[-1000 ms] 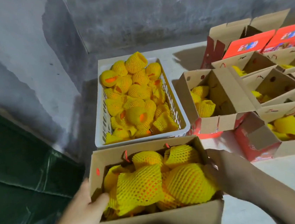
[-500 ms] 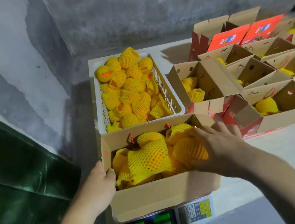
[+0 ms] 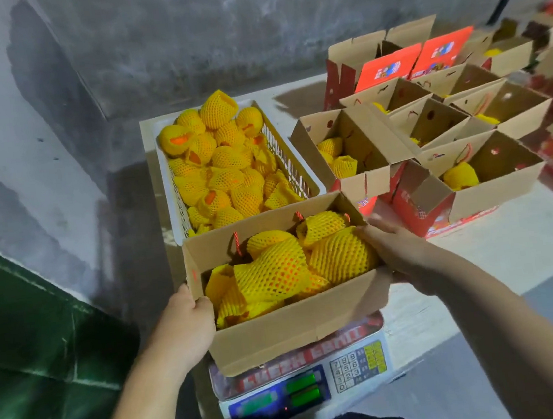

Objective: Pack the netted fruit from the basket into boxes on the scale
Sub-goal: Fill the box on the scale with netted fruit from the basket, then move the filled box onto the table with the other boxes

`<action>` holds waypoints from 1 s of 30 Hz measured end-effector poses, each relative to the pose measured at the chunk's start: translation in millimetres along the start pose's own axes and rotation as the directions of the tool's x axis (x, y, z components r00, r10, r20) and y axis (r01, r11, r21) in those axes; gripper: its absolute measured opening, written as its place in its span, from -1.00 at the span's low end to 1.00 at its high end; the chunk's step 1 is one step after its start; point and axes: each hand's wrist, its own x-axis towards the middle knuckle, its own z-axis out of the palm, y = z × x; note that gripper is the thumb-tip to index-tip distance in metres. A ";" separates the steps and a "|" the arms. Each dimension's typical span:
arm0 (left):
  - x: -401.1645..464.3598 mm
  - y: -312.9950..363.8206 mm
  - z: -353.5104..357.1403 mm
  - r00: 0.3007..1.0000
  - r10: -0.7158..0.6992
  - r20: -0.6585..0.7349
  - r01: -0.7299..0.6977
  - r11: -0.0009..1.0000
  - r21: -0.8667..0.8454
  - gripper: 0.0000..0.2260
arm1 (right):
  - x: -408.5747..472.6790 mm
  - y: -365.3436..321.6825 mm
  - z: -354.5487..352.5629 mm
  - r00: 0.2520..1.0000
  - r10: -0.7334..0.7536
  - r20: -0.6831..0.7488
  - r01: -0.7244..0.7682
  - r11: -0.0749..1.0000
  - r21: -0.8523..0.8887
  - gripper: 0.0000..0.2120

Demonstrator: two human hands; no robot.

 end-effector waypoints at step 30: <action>-82.2 291.3 251.9 0.939 0.340 0.043 -0.343 0.936 0.081 -0.72 | -88.2 147.4 -389.1 0.881 -0.262 -0.394 0.107 0.922 -0.372 -0.66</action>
